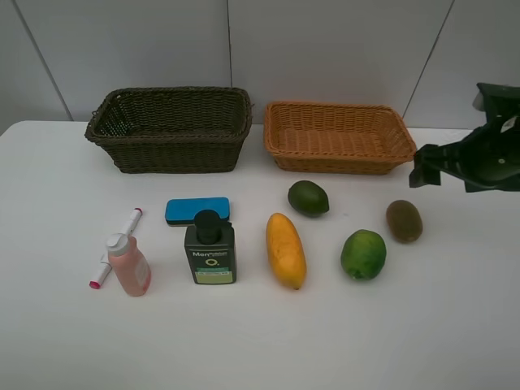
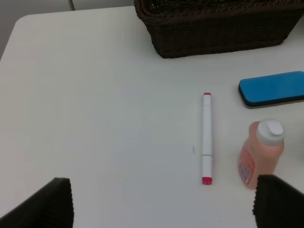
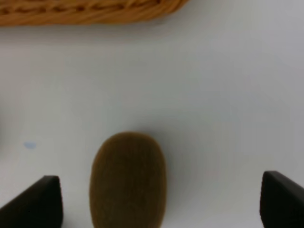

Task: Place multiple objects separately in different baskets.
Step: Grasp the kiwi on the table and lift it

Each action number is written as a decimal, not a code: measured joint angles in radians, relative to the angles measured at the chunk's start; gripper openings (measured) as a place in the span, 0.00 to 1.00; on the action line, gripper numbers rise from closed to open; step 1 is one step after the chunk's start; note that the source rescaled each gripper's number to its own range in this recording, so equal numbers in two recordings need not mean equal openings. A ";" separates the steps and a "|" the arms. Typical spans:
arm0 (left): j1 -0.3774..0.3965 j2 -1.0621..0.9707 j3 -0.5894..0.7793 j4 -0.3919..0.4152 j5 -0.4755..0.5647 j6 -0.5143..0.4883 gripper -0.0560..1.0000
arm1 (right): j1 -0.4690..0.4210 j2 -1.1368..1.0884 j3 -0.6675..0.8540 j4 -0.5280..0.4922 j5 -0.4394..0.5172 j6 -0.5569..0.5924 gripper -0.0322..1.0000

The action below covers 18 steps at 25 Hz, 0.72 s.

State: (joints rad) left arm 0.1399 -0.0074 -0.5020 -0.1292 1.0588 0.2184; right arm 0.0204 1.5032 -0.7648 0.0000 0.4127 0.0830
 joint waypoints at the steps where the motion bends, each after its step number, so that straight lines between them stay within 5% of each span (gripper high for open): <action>1: 0.000 0.000 0.000 0.000 0.000 0.000 1.00 | 0.000 0.028 0.000 0.006 -0.007 0.000 1.00; 18: 0.000 0.000 0.000 0.000 0.000 0.000 1.00 | 0.000 0.177 -0.001 0.044 -0.084 -0.003 1.00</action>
State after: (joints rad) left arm 0.1399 -0.0074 -0.5020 -0.1292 1.0588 0.2184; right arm 0.0204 1.6806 -0.7656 0.0444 0.3288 0.0800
